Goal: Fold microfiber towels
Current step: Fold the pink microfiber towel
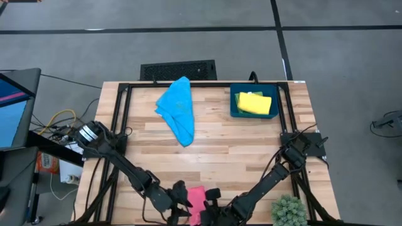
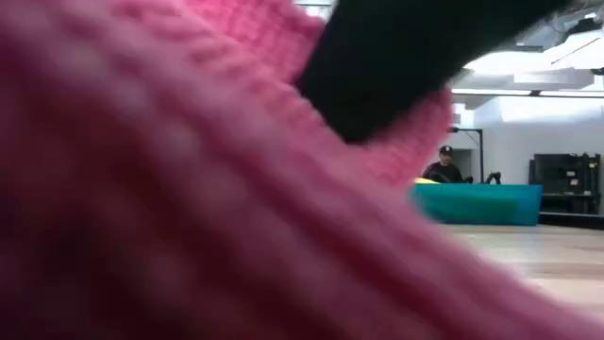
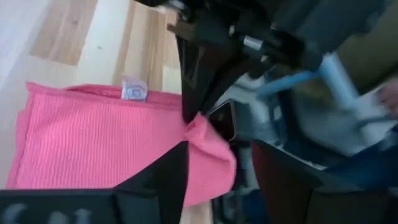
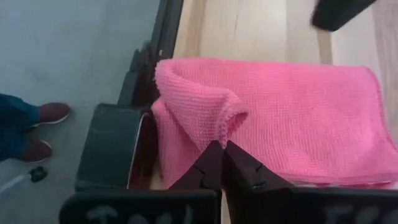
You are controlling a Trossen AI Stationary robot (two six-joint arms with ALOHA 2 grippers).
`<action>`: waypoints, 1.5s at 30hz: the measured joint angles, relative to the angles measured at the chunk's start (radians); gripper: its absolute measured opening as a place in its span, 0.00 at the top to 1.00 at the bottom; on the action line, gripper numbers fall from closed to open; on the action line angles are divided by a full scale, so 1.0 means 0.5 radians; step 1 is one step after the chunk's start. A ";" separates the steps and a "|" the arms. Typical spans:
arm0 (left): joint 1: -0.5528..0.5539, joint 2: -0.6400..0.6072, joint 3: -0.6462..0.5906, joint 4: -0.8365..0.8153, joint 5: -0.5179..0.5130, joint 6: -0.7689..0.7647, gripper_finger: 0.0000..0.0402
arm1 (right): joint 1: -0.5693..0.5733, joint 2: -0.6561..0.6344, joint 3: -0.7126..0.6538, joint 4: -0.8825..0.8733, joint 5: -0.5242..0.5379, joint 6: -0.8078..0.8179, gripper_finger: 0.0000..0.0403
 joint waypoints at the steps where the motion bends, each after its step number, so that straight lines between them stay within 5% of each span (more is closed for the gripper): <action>1: 0.005 0.039 0.067 -0.077 -0.007 0.047 0.61 | 0.002 0.000 0.000 -0.003 -0.001 0.001 0.93; 11: 0.070 0.205 0.333 -0.572 -0.116 0.103 0.71 | 0.056 0.000 0.000 -0.017 0.034 0.068 0.93; 27: 0.114 0.359 0.332 -0.392 0.051 0.166 0.72 | 0.065 0.000 0.000 -0.045 0.075 0.141 0.93; 34: 0.125 0.400 0.336 -0.405 -0.086 0.137 0.72 | 0.093 0.000 0.000 -0.103 0.082 0.269 0.93; 45: 0.155 0.399 0.336 -0.393 -0.043 0.172 0.72 | 0.184 -0.034 -0.002 -0.210 0.133 0.360 0.81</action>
